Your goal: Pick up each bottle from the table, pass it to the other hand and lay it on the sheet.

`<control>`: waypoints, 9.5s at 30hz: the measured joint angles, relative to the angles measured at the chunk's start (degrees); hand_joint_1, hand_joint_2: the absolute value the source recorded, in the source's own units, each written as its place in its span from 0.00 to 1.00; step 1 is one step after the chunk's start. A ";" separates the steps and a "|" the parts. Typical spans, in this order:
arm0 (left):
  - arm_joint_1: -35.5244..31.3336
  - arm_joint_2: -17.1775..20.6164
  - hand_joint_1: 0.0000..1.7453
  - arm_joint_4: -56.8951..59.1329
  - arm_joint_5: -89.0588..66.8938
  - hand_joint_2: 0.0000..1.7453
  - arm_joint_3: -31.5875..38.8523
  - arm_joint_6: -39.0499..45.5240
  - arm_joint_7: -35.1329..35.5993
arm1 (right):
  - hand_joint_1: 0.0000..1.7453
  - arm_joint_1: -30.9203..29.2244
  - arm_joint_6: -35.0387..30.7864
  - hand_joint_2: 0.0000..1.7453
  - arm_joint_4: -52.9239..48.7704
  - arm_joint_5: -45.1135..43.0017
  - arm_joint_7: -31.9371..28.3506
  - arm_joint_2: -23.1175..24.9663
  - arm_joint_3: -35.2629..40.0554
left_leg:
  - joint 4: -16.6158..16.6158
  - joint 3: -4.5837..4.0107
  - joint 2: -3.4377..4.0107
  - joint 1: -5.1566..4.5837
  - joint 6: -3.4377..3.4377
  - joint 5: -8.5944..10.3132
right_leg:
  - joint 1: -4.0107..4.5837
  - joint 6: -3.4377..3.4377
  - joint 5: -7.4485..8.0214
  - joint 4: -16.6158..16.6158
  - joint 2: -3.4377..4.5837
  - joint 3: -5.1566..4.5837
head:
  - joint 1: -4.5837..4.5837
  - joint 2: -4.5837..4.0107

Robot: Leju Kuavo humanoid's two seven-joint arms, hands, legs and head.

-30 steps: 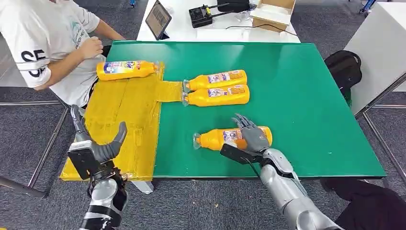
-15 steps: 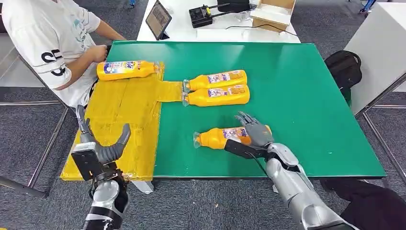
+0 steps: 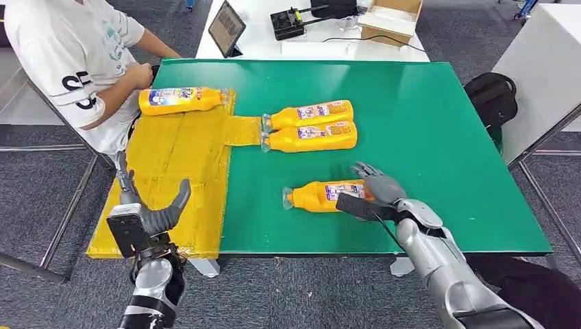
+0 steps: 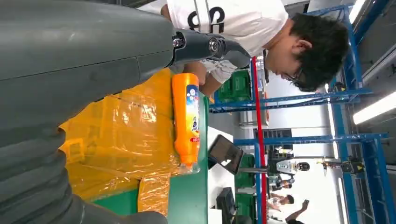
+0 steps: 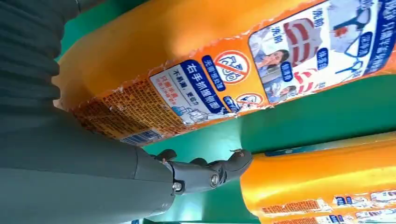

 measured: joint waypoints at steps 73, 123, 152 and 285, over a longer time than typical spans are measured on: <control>0.62 -4.07 0.00 8.44 12.00 1.00 -2.13 -44.48 1.00 | 1.00 30.32 -18.81 1.00 -46.75 -29.11 -25.38 20.49 -20.07 | -0.02 -0.09 0.15 0.06 -0.07 -0.08 | 0.02 -0.03 -0.04 0.00 0.13 -0.14 | 0.02 0.00; 1.36 -3.85 0.00 11.37 10.05 1.00 -10.73 -49.48 2.84 | 1.00 27.99 -20.39 1.00 -16.23 -14.23 -25.22 26.84 -1.99 | -0.03 -0.07 0.35 0.08 -0.11 -0.10 | 0.02 -0.06 -0.04 -0.01 0.18 -0.22 | 0.00 0.00; 1.97 -3.89 1.00 12.85 19.71 1.00 -6.38 -54.16 4.15 | 1.00 22.46 -21.70 1.00 -3.56 -14.47 -25.05 27.43 1.51 | -0.03 -0.06 0.40 0.08 -0.12 -0.10 | 0.03 -0.07 -0.04 0.00 0.22 -0.28 | 0.02 0.00; -30.72 10.84 0.00 55.73 -64.47 0.00 24.85 -11.81 19.73 | 0.00 28.05 -23.65 0.00 -35.08 -40.33 -25.44 25.55 8.15 | -0.07 0.50 -0.02 0.09 -0.33 0.17 | 0.03 -0.16 -0.03 0.13 0.15 0.32 | 0.02 0.00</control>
